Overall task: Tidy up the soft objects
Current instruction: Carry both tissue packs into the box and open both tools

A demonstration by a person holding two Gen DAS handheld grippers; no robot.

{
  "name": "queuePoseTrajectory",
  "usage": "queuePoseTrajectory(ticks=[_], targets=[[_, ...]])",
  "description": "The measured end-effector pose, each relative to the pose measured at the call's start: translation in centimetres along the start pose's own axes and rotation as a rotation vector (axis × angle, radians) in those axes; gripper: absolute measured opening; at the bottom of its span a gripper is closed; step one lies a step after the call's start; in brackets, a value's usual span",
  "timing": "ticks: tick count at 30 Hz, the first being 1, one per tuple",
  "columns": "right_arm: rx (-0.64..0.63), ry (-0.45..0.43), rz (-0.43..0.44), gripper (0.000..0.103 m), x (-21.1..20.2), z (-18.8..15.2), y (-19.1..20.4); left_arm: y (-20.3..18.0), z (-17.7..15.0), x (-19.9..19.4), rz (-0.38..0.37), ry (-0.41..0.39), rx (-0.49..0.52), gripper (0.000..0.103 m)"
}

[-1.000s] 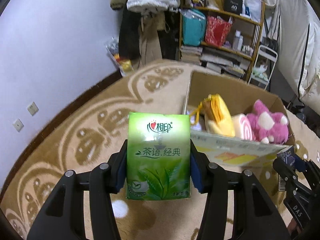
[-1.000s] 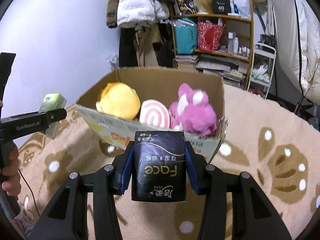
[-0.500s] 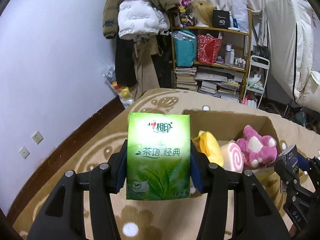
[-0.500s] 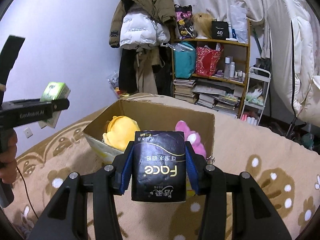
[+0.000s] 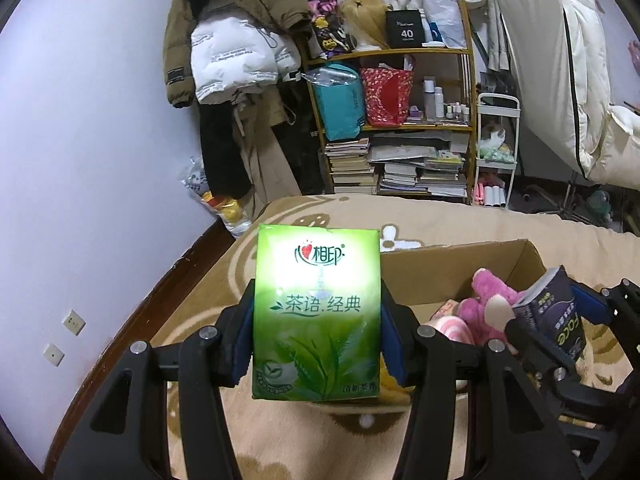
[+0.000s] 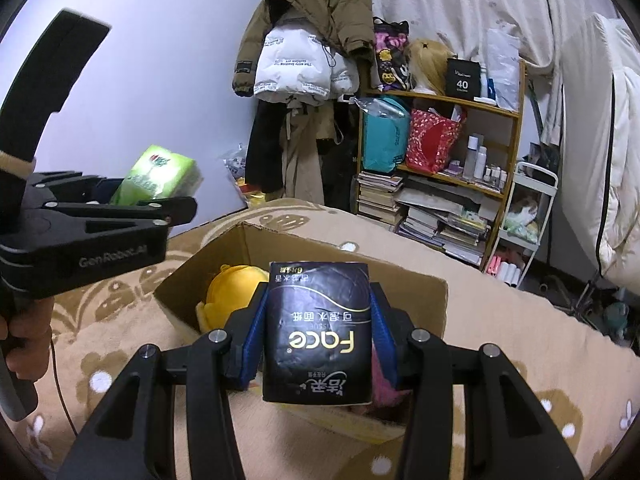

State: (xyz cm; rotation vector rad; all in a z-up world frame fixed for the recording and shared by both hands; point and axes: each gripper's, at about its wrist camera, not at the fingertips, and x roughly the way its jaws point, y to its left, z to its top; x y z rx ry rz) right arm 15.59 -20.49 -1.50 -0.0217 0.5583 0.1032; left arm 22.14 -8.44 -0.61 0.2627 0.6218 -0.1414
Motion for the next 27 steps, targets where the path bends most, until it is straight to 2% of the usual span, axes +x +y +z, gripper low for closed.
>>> queuePoseTrajectory(ticks=[14, 17, 20, 23, 25, 27], targets=[[0.045, 0.057, 0.028, 0.05, 2.3, -0.9, -1.8, -1.5, -0.6, 3.5, -0.09, 0.062, -0.043, 0.053], [0.057, 0.059, 0.025, 0.054, 2.3, -1.1, -2.5, -1.7, -0.8, 3.7, -0.071, 0.064, -0.045, 0.066], [0.082, 0.058, 0.022, 0.061, 2.1, -1.1, -3.3, -1.8, -0.8, 3.6, -0.045, 0.064, -0.049, 0.071], [0.111, 0.05, 0.013, 0.071, 1.5, -1.0, -4.0, -1.4, -0.8, 3.3, -0.039, 0.073, -0.055, 0.084], [0.125, 0.05, 0.0, 0.084, 1.1, -0.9, -4.4, -1.0, -0.8, 2.9, -0.032, 0.069, -0.063, 0.092], [0.148, 0.049, -0.005, 0.087, 0.7, -0.8, -4.7, -0.6, -0.8, 2.4, -0.012, 0.061, -0.07, 0.1]])
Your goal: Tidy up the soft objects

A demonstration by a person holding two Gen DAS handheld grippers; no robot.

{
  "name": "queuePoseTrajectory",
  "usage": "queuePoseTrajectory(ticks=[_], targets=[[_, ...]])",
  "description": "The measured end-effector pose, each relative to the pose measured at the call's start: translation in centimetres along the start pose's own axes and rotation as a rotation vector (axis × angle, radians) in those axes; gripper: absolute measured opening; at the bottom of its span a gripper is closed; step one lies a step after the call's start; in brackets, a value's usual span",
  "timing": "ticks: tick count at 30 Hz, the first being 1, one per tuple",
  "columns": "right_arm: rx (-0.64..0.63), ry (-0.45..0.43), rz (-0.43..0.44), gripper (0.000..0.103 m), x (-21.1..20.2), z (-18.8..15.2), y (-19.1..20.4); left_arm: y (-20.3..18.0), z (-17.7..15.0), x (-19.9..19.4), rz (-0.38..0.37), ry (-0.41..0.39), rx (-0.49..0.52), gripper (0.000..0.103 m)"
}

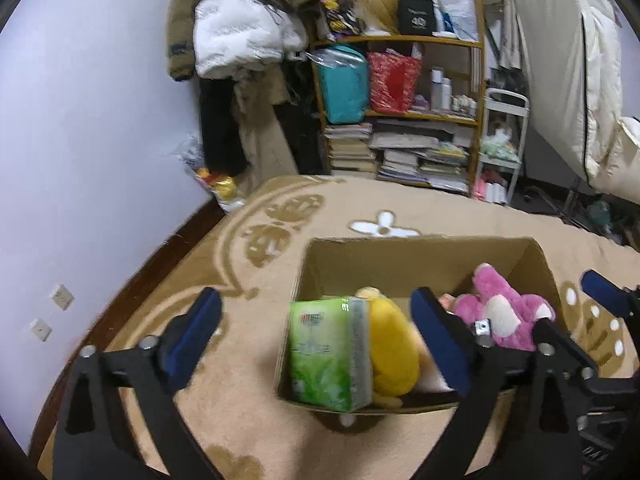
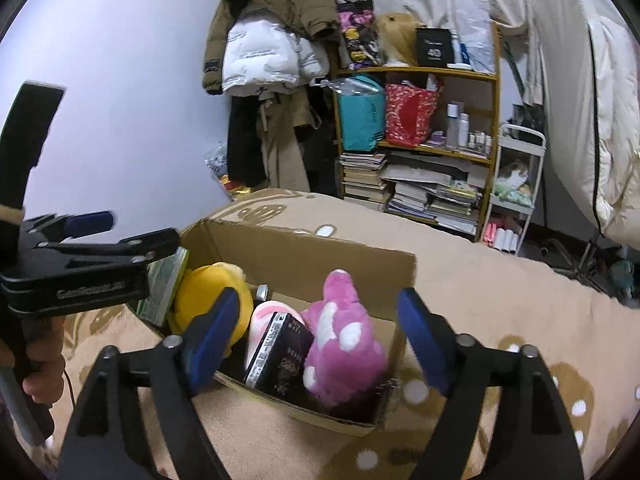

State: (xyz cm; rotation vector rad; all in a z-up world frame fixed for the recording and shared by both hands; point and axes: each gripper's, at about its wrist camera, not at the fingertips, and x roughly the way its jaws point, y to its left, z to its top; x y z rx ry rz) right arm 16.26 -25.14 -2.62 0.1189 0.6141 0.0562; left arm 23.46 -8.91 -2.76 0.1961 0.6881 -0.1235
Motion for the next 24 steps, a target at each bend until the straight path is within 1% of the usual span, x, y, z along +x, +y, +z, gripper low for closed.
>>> queuePoseTrajectory(ticks=[1, 2, 4, 5, 10, 13, 17, 20, 21, 24], targets=[[0.016, 0.003, 0.001, 0.087, -0.2, 0.1, -0.2, 0.3, 0.0, -0.5, 0.029, -0.017, -0.007, 0.1], [0.025, 0.005, -0.003, 0.089, -0.4, 0.1, -0.3, 0.6, 0.0, -0.8, 0.038, -0.026, -0.008, 0.101], [0.04, 0.006, -0.02, 0.102, -1.0, 0.2, -0.5, 1.0, 0.1, -1.9, 0.056, -0.045, -0.009, 0.102], [0.045, 0.0, -0.019, 0.103, -1.3, 0.3, -0.5, 1.2, 0.2, -2.2, 0.059, -0.05, -0.007, 0.103], [0.058, -0.022, -0.028, 0.103, -3.6, 0.8, -0.1, 2.3, 0.4, -5.3, 0.057, -0.084, -0.006, 0.103], [0.032, -0.029, -0.043, 0.103, -5.3, 1.3, 0.8, 3.1, 0.6, -7.1, 0.065, -0.081, -0.003, 0.103], [0.009, -0.045, -0.055, 0.103, -7.9, 1.8, 1.6, 5.0, 0.7, -10.0, 0.059, -0.093, -0.043, 0.103], [0.025, -0.069, -0.068, 0.103, -10.0, 1.9, 1.8, 6.0, 0.5, -11.9, 0.054, -0.1, -0.057, 0.103], [0.034, -0.083, -0.069, 0.103, -10.8, 1.7, 1.7, 6.3, 0.2, -12.9, 0.063, -0.108, -0.062, 0.103], [0.054, -0.116, -0.07, 0.103, -13.0, 1.3, 2.0, 6.5, -0.4, -15.2, 0.032, -0.13, -0.072, 0.103]])
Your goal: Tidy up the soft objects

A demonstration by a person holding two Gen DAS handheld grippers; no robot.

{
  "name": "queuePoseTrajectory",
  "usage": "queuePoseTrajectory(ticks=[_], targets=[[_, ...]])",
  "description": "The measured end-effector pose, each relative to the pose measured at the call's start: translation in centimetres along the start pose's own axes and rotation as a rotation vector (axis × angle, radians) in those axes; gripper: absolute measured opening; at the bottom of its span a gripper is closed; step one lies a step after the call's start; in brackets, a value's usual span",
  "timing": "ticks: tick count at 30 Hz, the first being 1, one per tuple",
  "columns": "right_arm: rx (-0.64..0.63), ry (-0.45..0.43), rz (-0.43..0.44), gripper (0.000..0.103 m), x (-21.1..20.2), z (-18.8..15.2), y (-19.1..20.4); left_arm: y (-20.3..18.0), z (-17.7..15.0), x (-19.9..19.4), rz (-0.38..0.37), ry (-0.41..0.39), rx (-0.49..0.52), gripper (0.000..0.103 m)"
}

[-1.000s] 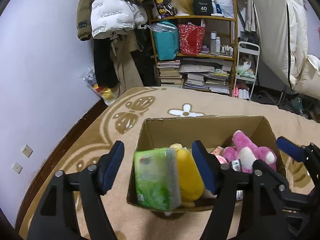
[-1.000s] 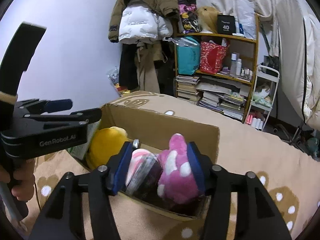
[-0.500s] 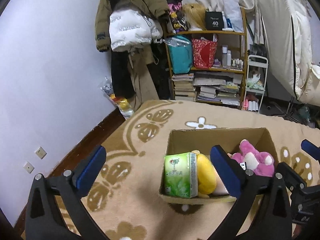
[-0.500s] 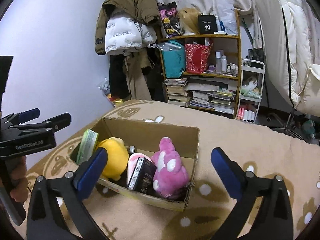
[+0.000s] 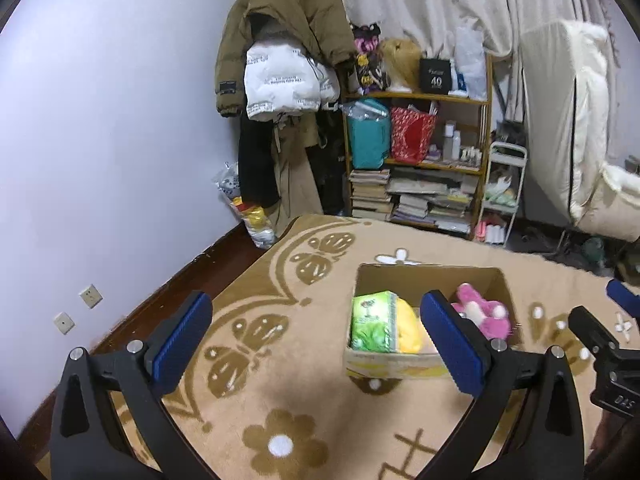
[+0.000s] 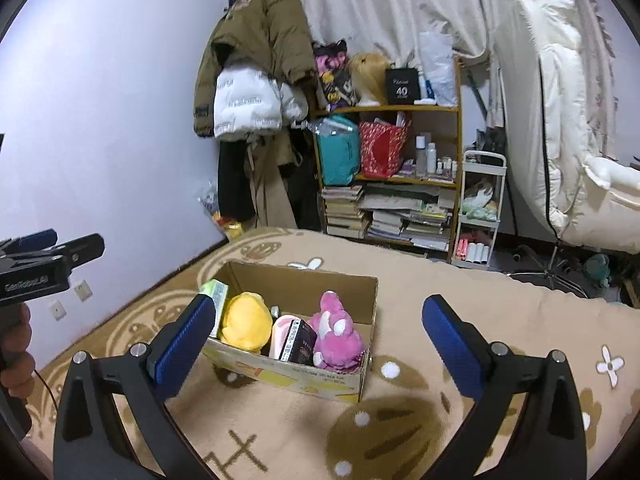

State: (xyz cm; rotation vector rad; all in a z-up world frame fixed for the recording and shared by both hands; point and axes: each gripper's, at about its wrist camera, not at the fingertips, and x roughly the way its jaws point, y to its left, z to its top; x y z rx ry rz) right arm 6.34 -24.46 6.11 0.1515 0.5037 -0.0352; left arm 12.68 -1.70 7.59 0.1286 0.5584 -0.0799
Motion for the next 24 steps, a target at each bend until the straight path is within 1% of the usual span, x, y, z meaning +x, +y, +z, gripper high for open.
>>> queuePoseTrajectory(ticks=[5, 12, 17, 19, 22, 24], targets=[[-0.022, -0.033, 0.014, 0.103, -3.0, -0.6, 0.5, -0.1, -1.4, -3.8, 0.009, -0.057, 0.006, 0.103], [-0.028, -0.071, 0.024, 0.103, -5.7, -2.0, 0.8, 0.7, -4.1, -6.5, -0.021, -0.082, -0.037, 0.103], [-0.022, -0.086, 0.051, 0.103, -6.1, -3.5, 0.6, 0.9, -6.1, -6.8, -0.004, -0.091, -0.029, 0.103], [-0.023, -0.081, 0.039, 0.103, -5.9, -4.5, 0.5, 1.1, -7.0, -6.7, -0.001, -0.095, -0.028, 0.103], [-0.008, -0.074, 0.056, 0.103, -5.5, -5.8, 0.1, 1.6, -8.1, -6.3, 0.003, -0.09, -0.038, 0.103], [-0.024, -0.079, 0.043, 0.103, -5.2, -6.7, 0.0, 1.8, -8.7, -5.8, 0.001, -0.087, -0.041, 0.103]])
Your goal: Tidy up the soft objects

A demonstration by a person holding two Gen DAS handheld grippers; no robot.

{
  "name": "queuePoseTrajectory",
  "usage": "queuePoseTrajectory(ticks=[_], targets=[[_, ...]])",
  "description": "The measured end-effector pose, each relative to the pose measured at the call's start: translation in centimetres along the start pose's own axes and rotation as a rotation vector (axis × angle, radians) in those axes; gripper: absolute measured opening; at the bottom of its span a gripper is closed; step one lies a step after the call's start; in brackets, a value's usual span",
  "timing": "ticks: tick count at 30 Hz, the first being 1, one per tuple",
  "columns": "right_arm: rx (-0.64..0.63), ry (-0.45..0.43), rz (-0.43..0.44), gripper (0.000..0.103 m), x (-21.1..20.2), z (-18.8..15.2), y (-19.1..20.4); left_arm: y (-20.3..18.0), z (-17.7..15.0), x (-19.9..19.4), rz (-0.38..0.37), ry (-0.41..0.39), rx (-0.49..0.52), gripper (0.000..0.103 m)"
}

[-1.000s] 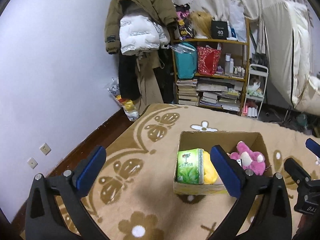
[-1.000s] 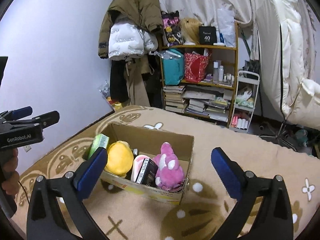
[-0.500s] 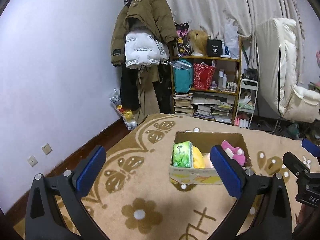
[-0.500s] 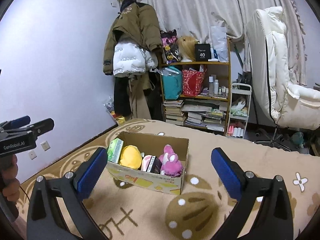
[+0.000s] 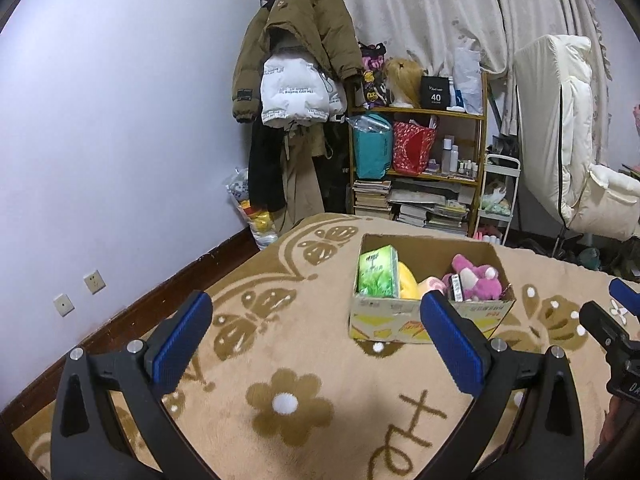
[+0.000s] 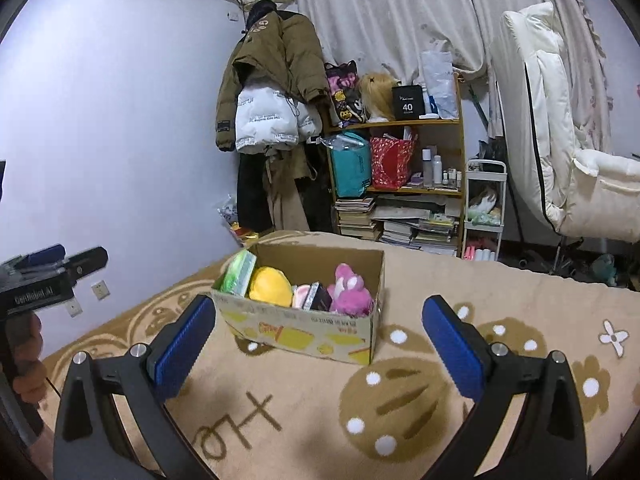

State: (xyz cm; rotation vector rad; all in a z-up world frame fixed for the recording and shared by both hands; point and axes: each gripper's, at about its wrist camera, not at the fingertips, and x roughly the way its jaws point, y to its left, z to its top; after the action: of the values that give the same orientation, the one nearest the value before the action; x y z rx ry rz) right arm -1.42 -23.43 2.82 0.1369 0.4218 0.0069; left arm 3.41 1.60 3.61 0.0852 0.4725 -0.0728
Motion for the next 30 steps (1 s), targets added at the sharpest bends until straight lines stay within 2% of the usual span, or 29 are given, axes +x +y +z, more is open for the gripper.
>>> queuePoseTrajectory(ticks=[7, 17, 30], targets=[[0.009, -0.028, -0.017, 0.103, 0.9, -2.0, -0.3, 0.4, -1.6, 1.5, 0.015, -0.001, -0.021, 0.103], [-0.015, -0.045, -0.06, 0.103, 0.9, -2.9, -0.3, 0.3, -2.4, 2.6, 0.021, -0.005, -0.043, 0.103], [-0.02, -0.022, -0.027, 0.103, 1.4, -3.3, 0.7, -0.4, -2.8, 2.8, 0.011, 0.007, -0.014, 0.103]])
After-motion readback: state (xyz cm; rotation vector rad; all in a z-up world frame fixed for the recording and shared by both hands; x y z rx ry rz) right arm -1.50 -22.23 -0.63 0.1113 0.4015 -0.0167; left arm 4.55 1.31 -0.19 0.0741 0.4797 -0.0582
